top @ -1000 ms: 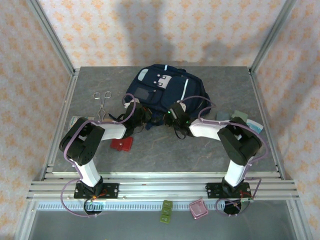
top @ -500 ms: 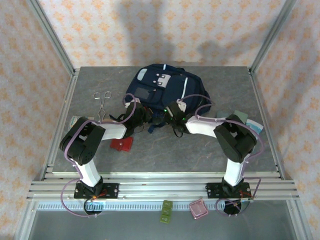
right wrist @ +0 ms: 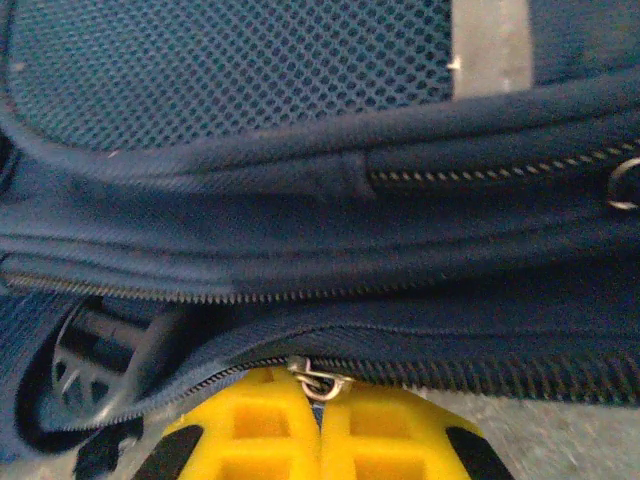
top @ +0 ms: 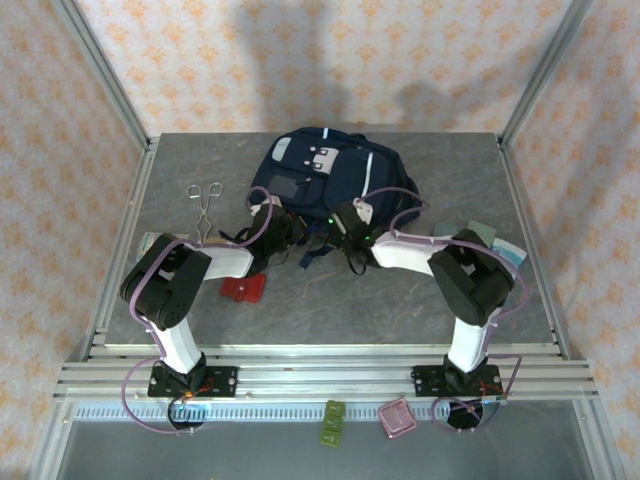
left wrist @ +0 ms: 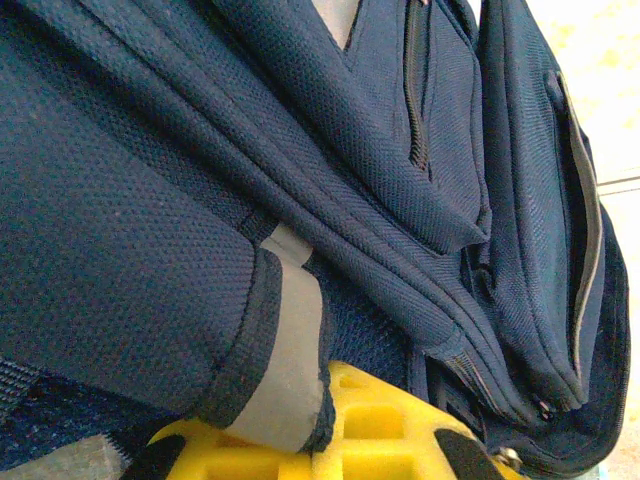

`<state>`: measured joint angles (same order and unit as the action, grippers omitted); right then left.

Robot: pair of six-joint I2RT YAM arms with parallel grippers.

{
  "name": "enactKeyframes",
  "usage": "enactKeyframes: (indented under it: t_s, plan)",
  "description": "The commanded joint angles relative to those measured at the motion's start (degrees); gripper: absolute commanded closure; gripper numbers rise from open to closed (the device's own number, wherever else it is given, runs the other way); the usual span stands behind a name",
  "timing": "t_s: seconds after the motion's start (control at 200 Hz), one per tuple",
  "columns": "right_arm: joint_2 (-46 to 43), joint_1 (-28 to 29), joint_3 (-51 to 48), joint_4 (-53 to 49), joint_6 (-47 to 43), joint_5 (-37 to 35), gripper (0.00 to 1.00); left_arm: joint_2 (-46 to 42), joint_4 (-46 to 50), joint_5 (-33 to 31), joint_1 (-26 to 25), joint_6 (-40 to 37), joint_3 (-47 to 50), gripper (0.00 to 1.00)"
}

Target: Pack books, pencil case, and school supplies into a backpack

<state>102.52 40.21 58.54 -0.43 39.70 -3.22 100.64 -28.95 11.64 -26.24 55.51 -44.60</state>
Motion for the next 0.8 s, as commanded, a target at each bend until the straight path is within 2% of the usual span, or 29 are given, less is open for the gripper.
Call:
enactKeyframes:
  t_s: [0.0, 0.065, 0.13, 0.255, 0.345, 0.42, 0.796]
  plan:
    - [-6.32, -0.63, -3.34, 0.41, -2.78, 3.27, 1.0, -2.61, 0.22, -0.3, -0.01, -1.73, -1.11, 1.0]
    - [-9.86, -0.82, -6.16, 1.49, -3.63, 7.24, 1.0, -3.2, 1.07, -0.9, 0.21, -2.45, -1.15, 1.0]
    - [-13.4, -1.29, -8.88, 2.06, -3.33, 8.05, 1.0, -3.58, 1.65, -1.09, 0.42, -2.97, -1.25, 1.0]
    - [-15.83, -2.4, -9.3, -3.05, -2.7, 3.57, 1.0, -3.72, 1.98, -0.55, 0.32, -3.45, -1.49, 1.0]
    - [-15.3, -2.41, -8.34, -6.31, -2.02, 0.26, 0.79, -3.48, 1.88, -0.13, 0.16, -3.43, -1.59, 1.0]
    - [-14.62, -2.26, -7.6, -6.81, -2.09, 0.45, 0.68, -3.35, 1.88, 0.14, -0.05, -3.44, -1.65, 1.0]
    - [-8.04, 1.44, 0.49, -13.02, -4.06, -6.94, 0.64, -3.08, 1.63, 0.5, -1.05, -3.15, -2.49, 1.0]
